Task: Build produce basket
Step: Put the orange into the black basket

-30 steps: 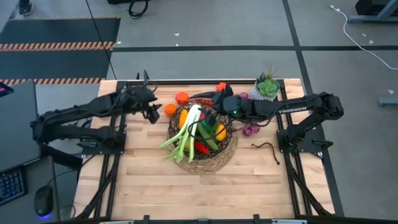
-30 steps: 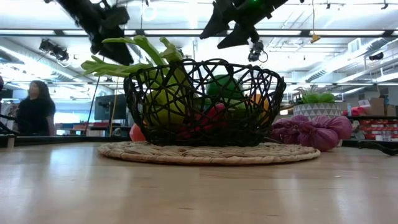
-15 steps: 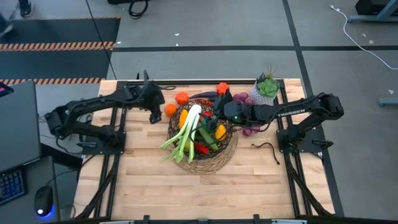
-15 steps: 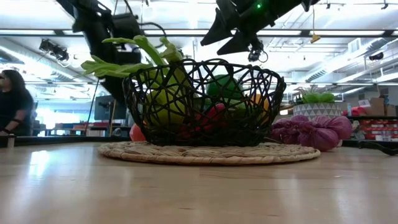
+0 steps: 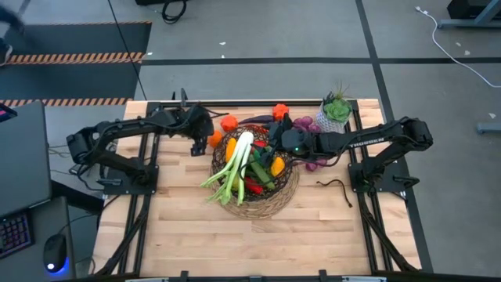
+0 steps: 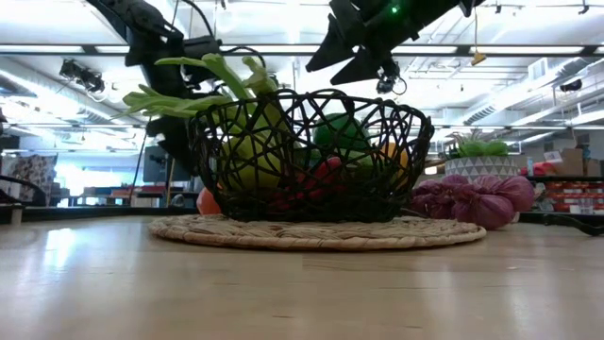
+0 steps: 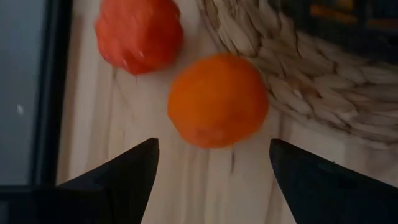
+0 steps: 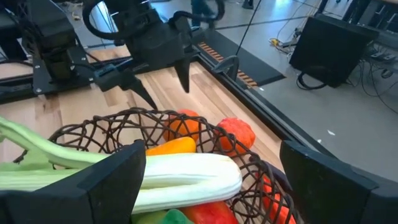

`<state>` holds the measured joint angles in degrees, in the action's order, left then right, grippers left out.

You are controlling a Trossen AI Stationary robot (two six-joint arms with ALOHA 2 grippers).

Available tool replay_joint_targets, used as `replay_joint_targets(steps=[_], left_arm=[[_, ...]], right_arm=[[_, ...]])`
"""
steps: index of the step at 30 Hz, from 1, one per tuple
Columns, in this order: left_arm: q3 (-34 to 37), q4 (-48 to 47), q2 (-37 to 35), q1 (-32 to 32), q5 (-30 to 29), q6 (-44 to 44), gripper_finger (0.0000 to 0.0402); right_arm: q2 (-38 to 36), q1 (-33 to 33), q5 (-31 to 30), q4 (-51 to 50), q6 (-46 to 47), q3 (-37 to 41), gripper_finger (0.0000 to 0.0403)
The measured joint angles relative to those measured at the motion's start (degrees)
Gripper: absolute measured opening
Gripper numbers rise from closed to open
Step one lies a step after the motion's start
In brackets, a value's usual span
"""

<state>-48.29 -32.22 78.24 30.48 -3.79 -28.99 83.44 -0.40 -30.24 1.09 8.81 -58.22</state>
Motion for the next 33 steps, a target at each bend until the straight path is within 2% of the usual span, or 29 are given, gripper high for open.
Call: replay_joint_targets(steps=[5,16,23,33], left_arm=[[0.0,3.6,1.0,0.2,1.1,0.1,0.0314],[-0.1,3.4,7.7,1.4,2.3,1.6,0.0314],[-0.2,3.4,7.7,0.9,-5.4,1.3,0.0314],[-0.2,2.6,7.7,0.8,-6.1,3.2,0.0314]], right_arm=[[0.0,0.0,-0.1,-0.7,0.0,0.0,0.0371],[0.0,0.1,-0.2,-1.0,0.0,0.2,0.0371],[0.0,1.4,-0.2,-0.4,1.0,2.7,0.0371],[0.0,2.1,0.2,-0.3,1.4,3.1,0.0371]])
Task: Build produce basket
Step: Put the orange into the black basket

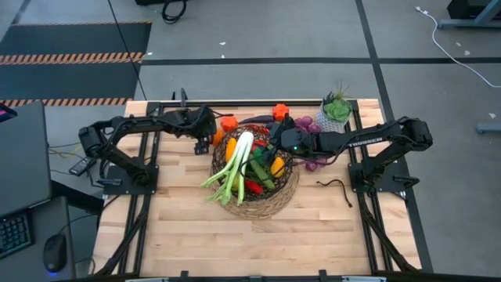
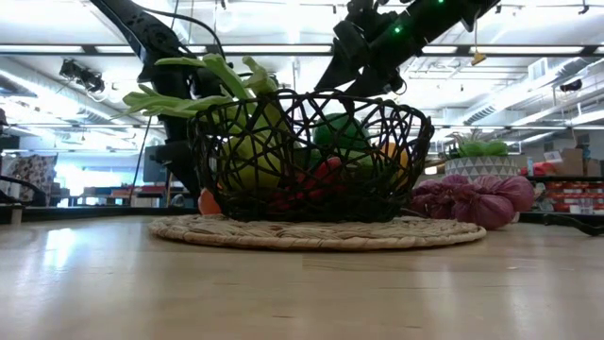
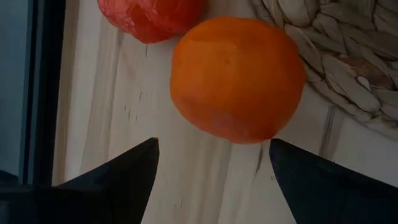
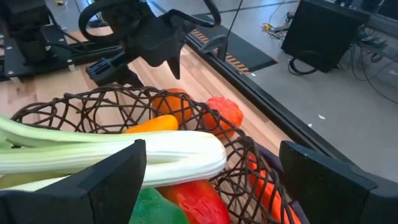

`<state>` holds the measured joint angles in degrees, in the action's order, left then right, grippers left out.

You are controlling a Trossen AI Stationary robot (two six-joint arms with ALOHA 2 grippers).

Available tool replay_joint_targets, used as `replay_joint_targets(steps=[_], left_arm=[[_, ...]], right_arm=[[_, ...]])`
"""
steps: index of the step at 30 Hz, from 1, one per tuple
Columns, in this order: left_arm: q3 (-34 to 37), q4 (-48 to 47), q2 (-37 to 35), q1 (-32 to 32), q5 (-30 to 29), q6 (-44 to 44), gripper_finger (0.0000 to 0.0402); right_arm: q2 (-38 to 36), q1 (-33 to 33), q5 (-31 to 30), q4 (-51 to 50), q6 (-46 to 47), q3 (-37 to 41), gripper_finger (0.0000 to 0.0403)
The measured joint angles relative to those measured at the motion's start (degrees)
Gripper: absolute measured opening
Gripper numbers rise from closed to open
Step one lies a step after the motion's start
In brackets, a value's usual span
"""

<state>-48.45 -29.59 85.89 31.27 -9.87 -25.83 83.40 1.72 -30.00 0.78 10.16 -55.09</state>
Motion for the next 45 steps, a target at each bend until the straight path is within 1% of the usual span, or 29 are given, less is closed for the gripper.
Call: replay_joint_targets(steps=[6,12,18,22,24,27,28,29,30,35,45], left_arm=[[0.0,-1.0,0.0,-0.2,0.0,0.5,0.0314],[0.0,-5.0,0.0,-1.7,-2.4,-3.1,0.0315],[0.0,-7.6,0.0,-2.3,-1.6,-3.6,0.0316],[0.0,-7.0,0.0,-2.3,-2.1,-4.9,0.0316],[0.0,-4.1,0.0,-2.3,-3.7,-4.7,0.0316],[0.0,2.4,0.0,-2.3,-11.1,-2.2,0.0316],[-0.1,4.0,0.0,-2.3,-13.1,-1.7,0.0316],[-0.1,4.8,-0.1,-2.3,-13.7,-2.0,0.0316],[-0.1,4.7,-0.1,-2.2,-13.5,-2.8,0.0316],[-0.1,2.7,-0.1,-2.3,-8.3,-3.3,0.0316],[-0.1,3.7,-0.1,-3.9,-6.9,-3.6,0.0311]], right_arm=[[0.0,0.0,0.0,0.0,-0.1,0.0,0.0371],[0.0,-0.1,0.1,0.0,0.1,0.0,0.0371],[0.0,-0.1,0.2,0.0,0.1,0.0,0.0371],[0.0,-0.1,0.2,0.0,0.4,0.0,0.0371],[0.0,-0.1,0.2,0.0,0.4,0.0,0.0371],[0.0,-0.1,0.2,0.0,0.4,0.0,0.0371],[0.0,-0.1,0.2,0.0,0.4,0.0,0.0371],[0.0,-0.1,0.2,0.0,0.4,0.0,0.0371],[0.0,-0.1,0.2,0.0,0.4,0.0,0.0371],[0.0,-0.1,1.0,0.0,0.4,0.0,0.0371],[0.0,-0.1,1.1,0.0,0.4,0.0,0.0371]])
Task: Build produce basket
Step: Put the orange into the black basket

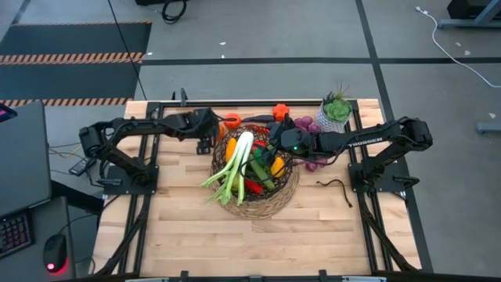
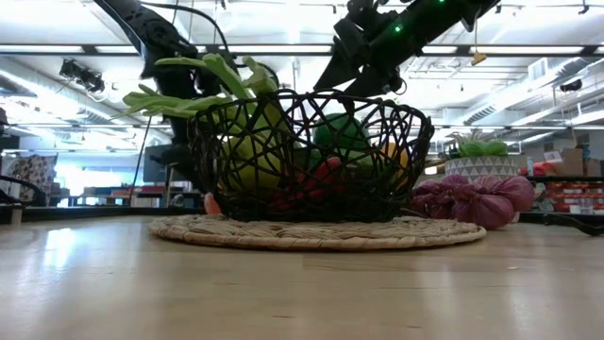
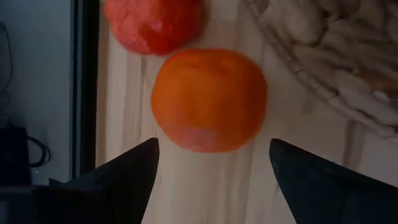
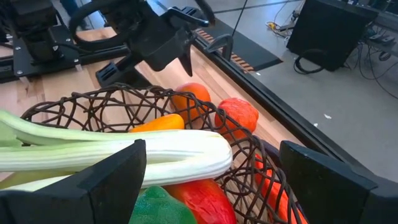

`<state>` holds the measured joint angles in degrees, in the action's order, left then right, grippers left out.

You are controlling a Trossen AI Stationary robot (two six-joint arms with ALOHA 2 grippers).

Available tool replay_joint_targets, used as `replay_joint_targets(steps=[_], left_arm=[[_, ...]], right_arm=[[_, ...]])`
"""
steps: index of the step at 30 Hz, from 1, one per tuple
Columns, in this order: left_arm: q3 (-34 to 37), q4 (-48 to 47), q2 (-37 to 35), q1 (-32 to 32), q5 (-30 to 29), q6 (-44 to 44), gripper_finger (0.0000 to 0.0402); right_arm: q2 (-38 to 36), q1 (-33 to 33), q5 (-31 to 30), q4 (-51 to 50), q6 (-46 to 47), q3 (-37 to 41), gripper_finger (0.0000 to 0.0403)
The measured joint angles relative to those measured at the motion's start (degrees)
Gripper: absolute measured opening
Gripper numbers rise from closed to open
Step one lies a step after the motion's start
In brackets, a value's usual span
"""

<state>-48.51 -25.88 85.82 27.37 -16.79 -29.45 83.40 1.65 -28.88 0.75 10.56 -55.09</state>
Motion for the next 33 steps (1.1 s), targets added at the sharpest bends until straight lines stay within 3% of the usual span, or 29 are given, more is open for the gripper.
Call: replay_joint_targets(steps=[16,24,33], left_arm=[[0.0,6.0,0.0,-0.7,2.7,-1.7,0.0311],[0.0,7.3,3.7,2.3,6.8,1.6,0.0311],[-0.1,10.7,5.8,2.4,7.2,0.0,0.0303]], right_arm=[[0.0,0.0,0.0,0.0,0.4,0.0,0.0371],[0.0,0.0,0.0,0.0,0.4,0.0,0.0371],[0.0,0.0,0.0,-0.2,0.3,0.0,0.0371]])
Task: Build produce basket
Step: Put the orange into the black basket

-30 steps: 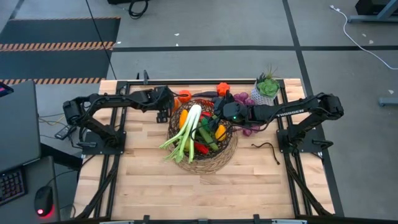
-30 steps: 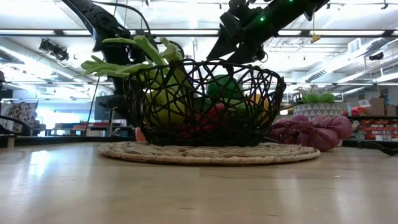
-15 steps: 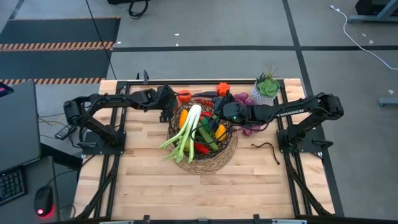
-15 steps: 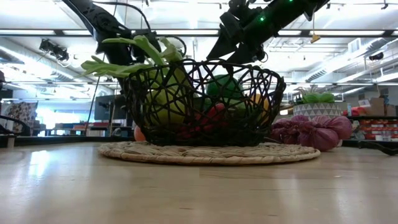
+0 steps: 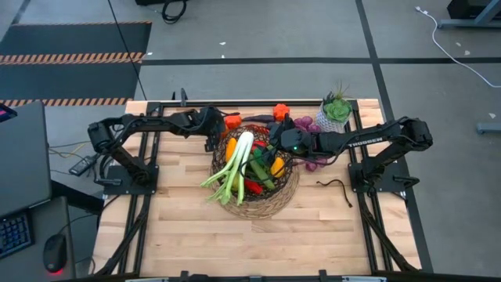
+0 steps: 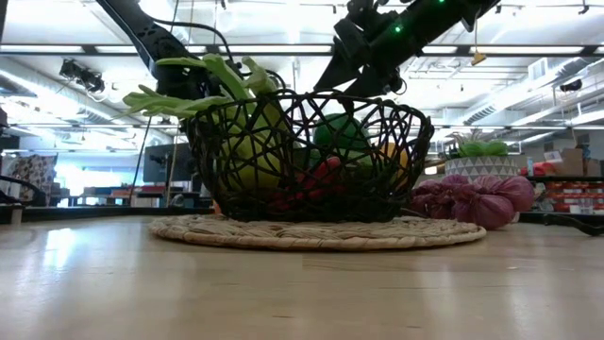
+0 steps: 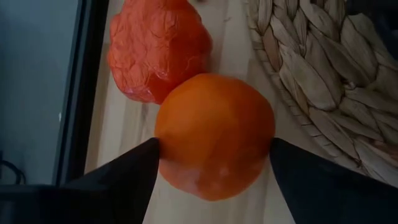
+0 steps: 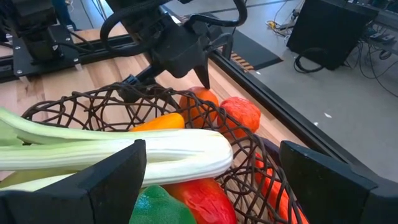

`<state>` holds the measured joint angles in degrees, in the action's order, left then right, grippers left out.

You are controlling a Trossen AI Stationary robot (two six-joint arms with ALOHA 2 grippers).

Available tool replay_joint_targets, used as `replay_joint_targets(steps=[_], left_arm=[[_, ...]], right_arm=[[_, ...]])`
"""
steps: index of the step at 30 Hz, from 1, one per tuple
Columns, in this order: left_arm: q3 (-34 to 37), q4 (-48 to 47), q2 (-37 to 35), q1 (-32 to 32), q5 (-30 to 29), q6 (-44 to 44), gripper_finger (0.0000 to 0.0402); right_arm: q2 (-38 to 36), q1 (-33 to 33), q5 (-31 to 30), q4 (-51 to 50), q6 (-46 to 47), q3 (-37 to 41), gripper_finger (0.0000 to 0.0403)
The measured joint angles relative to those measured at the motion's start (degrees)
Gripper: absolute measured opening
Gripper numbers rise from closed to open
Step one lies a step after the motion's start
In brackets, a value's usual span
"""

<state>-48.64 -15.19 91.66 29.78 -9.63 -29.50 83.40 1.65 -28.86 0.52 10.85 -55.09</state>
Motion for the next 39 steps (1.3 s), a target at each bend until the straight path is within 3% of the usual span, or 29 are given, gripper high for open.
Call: replay_joint_targets(steps=[4,10,23,32,36,39], left_arm=[[0.0,-0.2,0.0,0.0,-0.7,0.3,0.0281],[0.4,-1.6,-1.8,0.0,-6.9,0.3,0.023],[0.3,-7.8,-12.6,0.3,-14.8,2.2,0.012],[0.2,-8.1,-20.6,-0.8,-20.1,7.3,0.0108],[0.2,-7.1,-23.0,-1.8,-19.2,11.7,0.0108],[0.2,-6.4,-23.2,-1.6,-12.0,13.0,0.0105]], right_arm=[[0.0,0.0,0.0,-0.3,-0.2,0.0,0.0371],[0.0,0.0,0.0,-0.7,-0.4,0.0,0.0371],[0.0,0.0,0.0,-1.1,-0.5,0.0,0.0371],[-0.3,0.6,0.0,1.9,-1.9,0.0,0.0371],[-0.7,2.3,0.8,2.0,-2.7,-3.1,0.0371],[-0.7,3.8,2.9,-1.8,-4.6,-6.7,0.0371]])
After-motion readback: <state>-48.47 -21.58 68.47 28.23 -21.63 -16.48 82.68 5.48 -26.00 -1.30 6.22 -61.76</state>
